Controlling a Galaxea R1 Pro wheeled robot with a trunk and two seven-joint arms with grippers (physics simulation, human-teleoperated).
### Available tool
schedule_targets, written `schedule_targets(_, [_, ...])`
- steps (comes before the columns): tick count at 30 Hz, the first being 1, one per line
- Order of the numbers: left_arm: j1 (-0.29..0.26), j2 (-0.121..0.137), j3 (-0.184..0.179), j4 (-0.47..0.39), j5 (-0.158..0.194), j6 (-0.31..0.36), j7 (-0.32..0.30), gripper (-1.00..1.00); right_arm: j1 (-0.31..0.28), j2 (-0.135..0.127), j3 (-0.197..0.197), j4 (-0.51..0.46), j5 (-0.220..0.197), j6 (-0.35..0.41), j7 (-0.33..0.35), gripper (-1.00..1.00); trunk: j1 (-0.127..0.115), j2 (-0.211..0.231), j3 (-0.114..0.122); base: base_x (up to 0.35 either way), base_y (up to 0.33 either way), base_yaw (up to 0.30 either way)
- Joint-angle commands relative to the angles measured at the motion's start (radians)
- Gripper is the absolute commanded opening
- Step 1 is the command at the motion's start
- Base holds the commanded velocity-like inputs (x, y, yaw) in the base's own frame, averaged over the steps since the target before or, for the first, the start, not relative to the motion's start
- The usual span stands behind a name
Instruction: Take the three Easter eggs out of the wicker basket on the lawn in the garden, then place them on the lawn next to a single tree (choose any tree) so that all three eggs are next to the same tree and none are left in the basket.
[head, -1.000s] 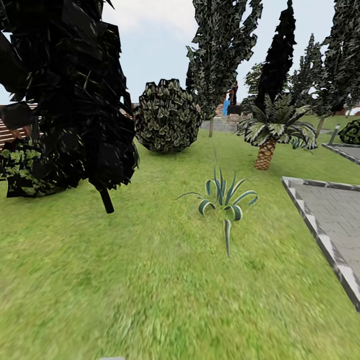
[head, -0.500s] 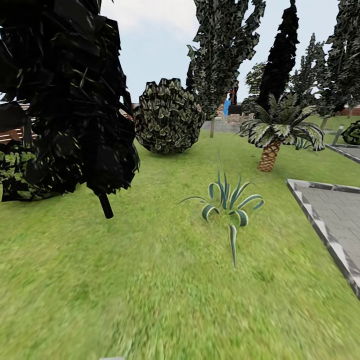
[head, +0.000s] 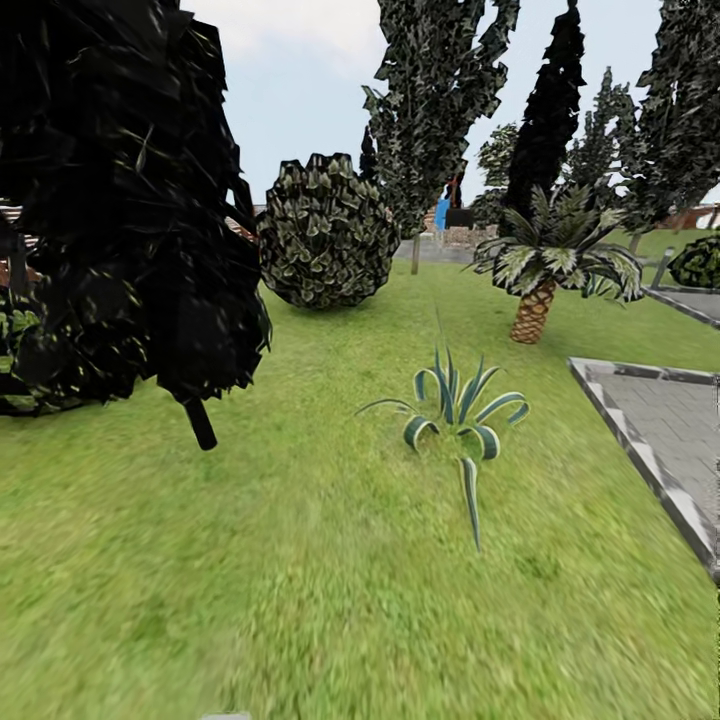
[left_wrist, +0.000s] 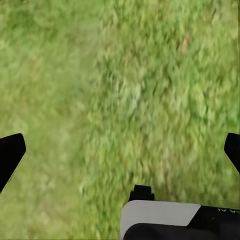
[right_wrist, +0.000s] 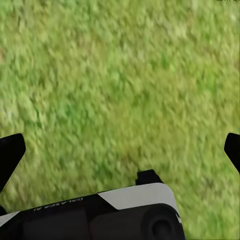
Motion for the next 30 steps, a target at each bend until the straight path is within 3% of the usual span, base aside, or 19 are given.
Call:
schedule_targets(1, [-0.001,0.0,-0.001,0.001,-0.001,-0.003,0.003,1.0,-0.001,0.0,0.001,0.001,-0.01,-0.006,-0.002,1.0,0.001,-0.002,-0.002,0.293,0.145,-0.221])
schedule_targets(17, [-0.001,0.0,-0.001,0.001,0.0,-0.003,0.003,1.0,-0.001,0.0,0.001,0.001,-0.01,-0.006,-0.002,1.0,0.001,-0.002,-0.008,0.287,0.147,-0.265])
schedule_targets(30, [-0.001,0.0,-0.001,0.001,0.0,-0.002,0.003,1.0,-0.001,0.0,0.001,0.001,-0.011,-0.005,-0.001,1.0,0.001,-0.002,-0.014,0.136,0.254,-0.268])
